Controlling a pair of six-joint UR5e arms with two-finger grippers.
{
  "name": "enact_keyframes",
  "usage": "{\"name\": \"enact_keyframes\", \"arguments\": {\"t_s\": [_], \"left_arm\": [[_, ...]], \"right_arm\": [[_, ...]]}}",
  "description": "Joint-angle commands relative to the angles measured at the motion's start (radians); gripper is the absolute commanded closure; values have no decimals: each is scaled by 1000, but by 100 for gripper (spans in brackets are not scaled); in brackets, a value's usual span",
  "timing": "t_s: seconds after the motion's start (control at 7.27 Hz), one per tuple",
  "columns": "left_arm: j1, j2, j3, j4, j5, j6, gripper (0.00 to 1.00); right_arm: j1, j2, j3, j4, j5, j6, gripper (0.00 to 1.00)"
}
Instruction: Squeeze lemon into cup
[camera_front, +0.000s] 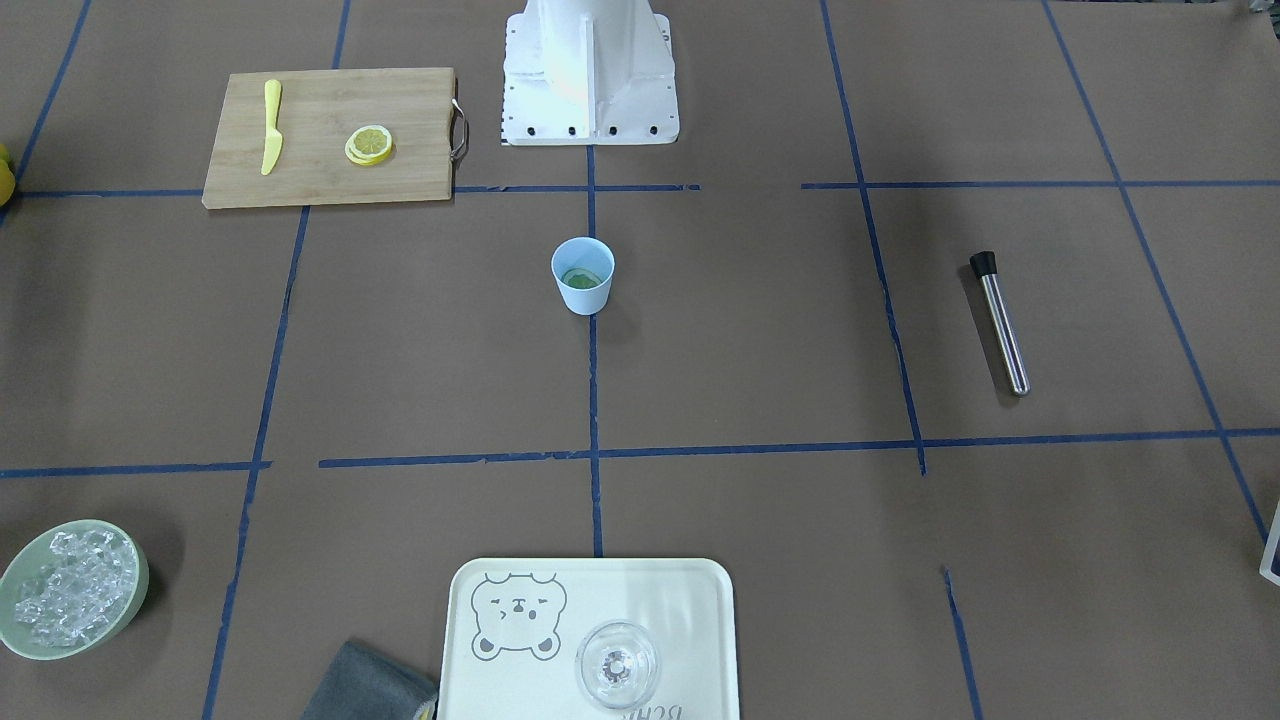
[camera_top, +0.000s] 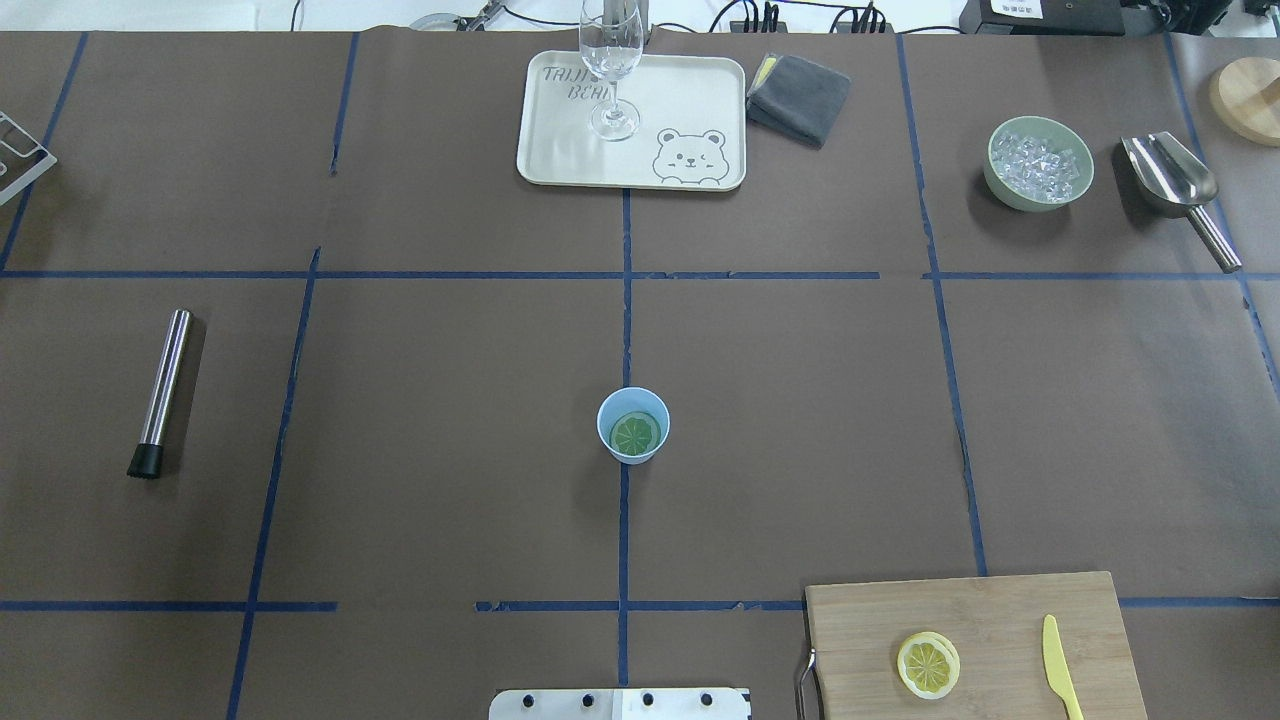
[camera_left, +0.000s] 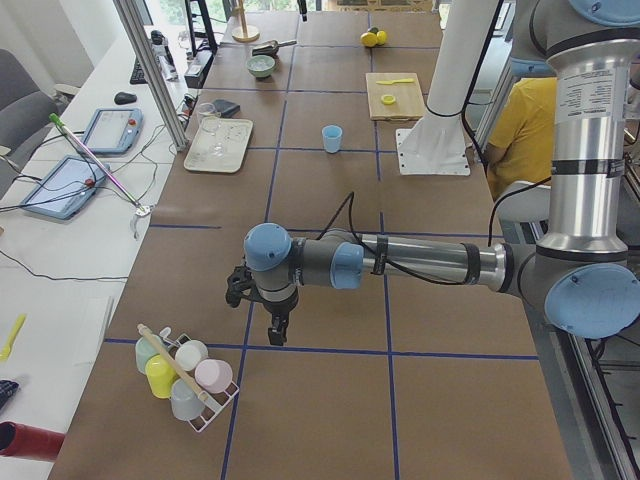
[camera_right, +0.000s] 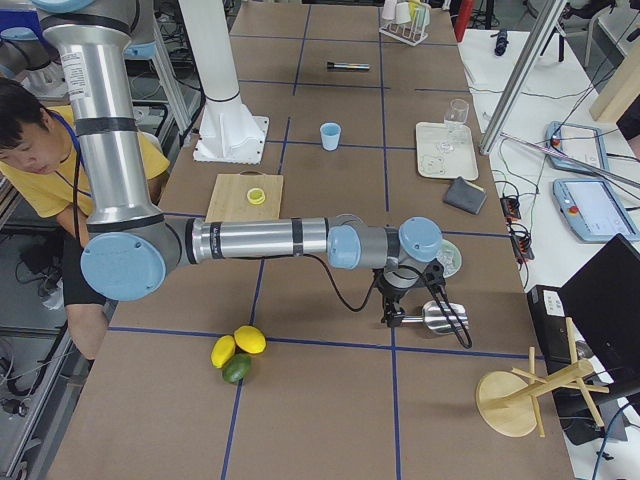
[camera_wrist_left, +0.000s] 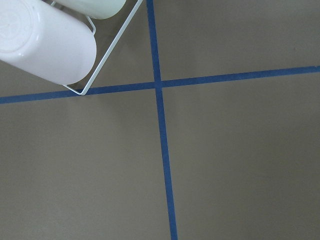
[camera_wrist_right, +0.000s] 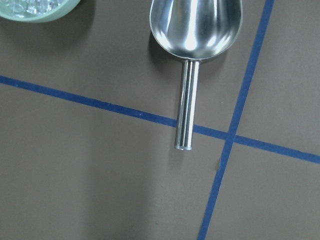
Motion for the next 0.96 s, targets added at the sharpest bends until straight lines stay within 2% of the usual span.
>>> {"name": "enact_keyframes", "arguments": {"t_s": [0.0, 0.41, 0.83], "left_arm": [[0, 1, 9, 4, -4, 3, 0], [0, -2, 10, 2, -4, 1, 0], [0, -10, 23, -4, -4, 1, 0]], "right_arm": [[-3, 0, 2, 0, 5, 7, 0], [-3, 2, 2, 2, -6, -1, 0], [-8, 0, 2, 3, -92, -11, 0]]}}
